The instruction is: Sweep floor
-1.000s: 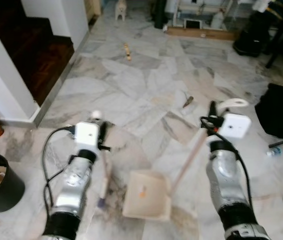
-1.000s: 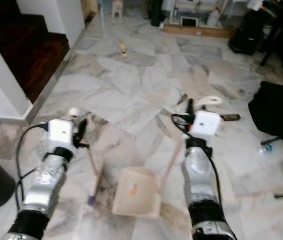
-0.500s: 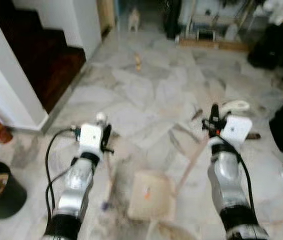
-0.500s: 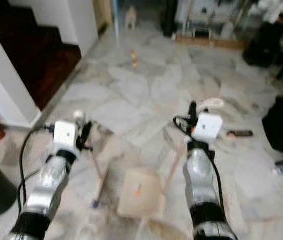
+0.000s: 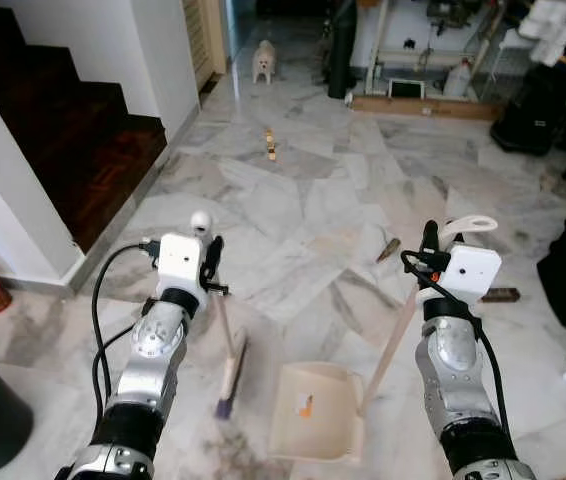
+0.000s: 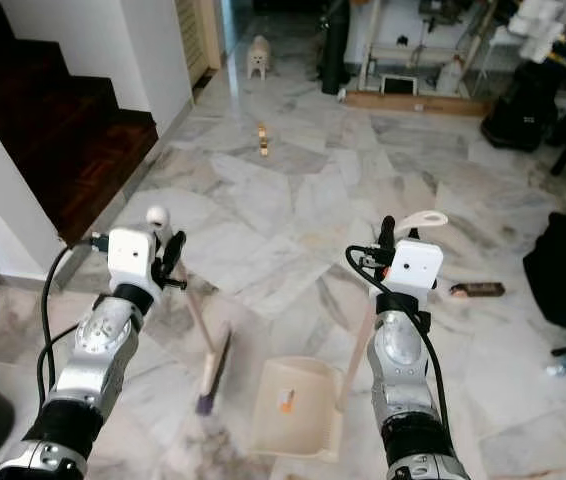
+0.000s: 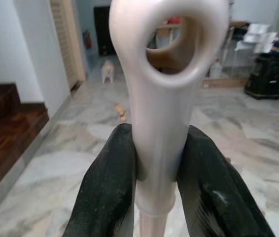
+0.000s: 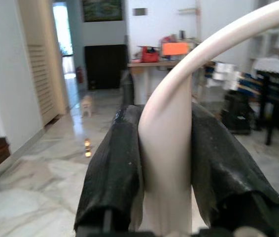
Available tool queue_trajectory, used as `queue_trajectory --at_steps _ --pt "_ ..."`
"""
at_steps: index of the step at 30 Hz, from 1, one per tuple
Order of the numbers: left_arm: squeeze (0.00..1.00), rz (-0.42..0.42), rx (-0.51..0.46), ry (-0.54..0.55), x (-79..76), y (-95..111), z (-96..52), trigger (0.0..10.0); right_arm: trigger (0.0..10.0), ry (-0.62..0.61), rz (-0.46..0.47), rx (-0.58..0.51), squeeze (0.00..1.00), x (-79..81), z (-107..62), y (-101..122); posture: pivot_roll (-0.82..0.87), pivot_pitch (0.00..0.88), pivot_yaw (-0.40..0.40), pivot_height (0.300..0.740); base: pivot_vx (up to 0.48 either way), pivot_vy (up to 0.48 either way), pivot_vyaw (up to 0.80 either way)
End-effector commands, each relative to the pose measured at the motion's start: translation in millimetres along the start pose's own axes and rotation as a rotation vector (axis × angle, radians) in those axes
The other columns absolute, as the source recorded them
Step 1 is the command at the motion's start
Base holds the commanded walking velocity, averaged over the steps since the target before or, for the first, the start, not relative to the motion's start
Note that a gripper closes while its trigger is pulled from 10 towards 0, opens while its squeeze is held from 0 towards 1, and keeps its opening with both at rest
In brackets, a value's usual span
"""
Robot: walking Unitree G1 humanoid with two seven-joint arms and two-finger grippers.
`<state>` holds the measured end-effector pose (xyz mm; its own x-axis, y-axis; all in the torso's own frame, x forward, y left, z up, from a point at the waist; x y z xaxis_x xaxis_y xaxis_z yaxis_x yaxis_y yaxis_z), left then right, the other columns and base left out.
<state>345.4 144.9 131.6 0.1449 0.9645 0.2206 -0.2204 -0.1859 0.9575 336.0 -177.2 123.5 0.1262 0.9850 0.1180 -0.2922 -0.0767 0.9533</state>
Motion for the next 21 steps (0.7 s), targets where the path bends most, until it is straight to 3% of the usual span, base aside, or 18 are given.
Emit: queue_trajectory --at_steps 1,13,17,21 --pt "0.0 0.003 -0.046 0.019 0.6 9 5.9 10.0 10.0 0.0 0.01 -0.077 0.0 -1.9 6.8 16 0.09 0.0 -0.018 0.74 0.315 0.0 0.0" --pt "0.0 -0.045 -0.048 -0.048 -24.9 7 9.2 10.0 10.0 -0.08 -0.05 -0.096 0.0 -38.0 1.3 24 0.02 0.0 0.011 0.74 0.317 0.0 0.0" --pt "0.0 -0.034 -0.063 -0.056 -22.5 12 11.6 10.0 10.0 -0.102 -0.036 -0.085 0.0 -40.3 1.9 23 0.04 0.0 -0.024 0.74 0.317 0.0 0.0" --pt "0.0 -0.035 -0.07 0.004 -12.9 10 10.3 10.0 10.0 -0.045 -0.027 -0.057 0.0 -29.1 6.1 20 0.04 0.0 -0.07 0.74 0.317 0.0 -0.48"
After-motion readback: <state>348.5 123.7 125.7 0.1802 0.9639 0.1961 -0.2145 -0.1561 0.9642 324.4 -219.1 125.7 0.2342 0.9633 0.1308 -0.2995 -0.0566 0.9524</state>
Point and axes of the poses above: a point about 5 cm out from each wrist's last joint towards the gripper, its own z axis pointing out of the wrist towards the gripper, its own y axis along the axis of the wrist's last joint, x = y × z, the point moved 1 cm from there along z, pointing out of the wrist towards the gripper, and after that the axes turned 7 degrees about z, right-handed, at the moved point
